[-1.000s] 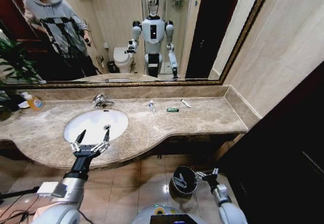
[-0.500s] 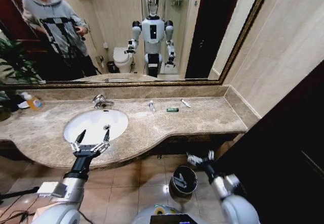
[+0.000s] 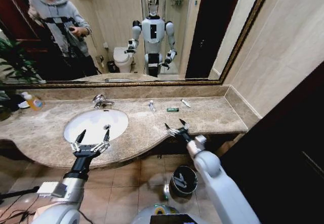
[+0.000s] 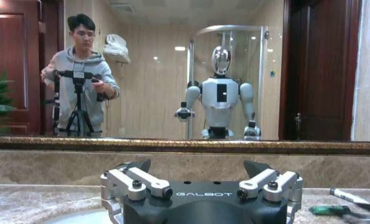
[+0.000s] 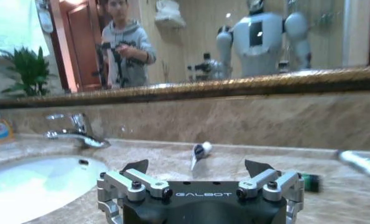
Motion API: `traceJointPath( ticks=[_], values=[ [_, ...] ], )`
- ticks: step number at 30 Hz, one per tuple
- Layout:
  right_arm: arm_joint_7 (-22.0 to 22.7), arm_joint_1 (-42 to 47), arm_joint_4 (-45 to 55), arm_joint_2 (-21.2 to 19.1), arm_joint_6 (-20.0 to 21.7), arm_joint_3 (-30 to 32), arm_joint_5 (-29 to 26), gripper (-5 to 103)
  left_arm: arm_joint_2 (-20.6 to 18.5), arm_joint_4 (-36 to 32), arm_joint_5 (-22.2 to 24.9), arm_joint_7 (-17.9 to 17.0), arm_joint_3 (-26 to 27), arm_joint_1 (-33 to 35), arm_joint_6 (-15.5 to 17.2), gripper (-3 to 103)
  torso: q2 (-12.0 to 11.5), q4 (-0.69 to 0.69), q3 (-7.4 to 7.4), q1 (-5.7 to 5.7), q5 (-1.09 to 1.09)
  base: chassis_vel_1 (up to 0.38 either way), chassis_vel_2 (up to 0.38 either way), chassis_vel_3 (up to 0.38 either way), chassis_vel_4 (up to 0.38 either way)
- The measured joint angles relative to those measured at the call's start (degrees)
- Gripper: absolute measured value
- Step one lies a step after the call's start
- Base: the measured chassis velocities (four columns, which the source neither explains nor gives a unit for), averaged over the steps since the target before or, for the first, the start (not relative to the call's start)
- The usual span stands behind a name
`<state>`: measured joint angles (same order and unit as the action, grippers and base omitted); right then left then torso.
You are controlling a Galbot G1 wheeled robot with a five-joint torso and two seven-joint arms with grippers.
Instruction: Pick up the trash from the sink and place it in the trash bin.
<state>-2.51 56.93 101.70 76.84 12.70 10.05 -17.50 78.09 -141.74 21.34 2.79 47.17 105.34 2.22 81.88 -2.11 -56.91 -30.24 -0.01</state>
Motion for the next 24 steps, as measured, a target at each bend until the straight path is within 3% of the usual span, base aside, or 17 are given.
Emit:
traceJointPath(
  ticks=[7,17,24],
  values=[
    [4.3,-10.1,-12.1,5.1,-1.8,-4.2,2.3,100,0.0,0.0,0.0,0.0,0.0,0.0,0.0,100,0.0,0.00,0.00,0.00,-0.01,0.000,0.000,0.000,0.000],
    [5.5,-18.5,-22.8,10.7,-3.3,-7.6,6.8,100,0.0,0.0,0.0,0.0,0.0,0.0,0.0,100,0.0,0.00,0.01,0.00,-0.02,0.000,0.000,0.000,0.000],
    [5.4,-21.4,-32.0,14.8,-7.5,-6.0,10.5,100,0.0,0.0,0.0,0.0,0.0,0.0,0.0,100,0.0,0.00,0.01,0.01,0.00,0.000,0.000,0.000,0.000]
  ],
)
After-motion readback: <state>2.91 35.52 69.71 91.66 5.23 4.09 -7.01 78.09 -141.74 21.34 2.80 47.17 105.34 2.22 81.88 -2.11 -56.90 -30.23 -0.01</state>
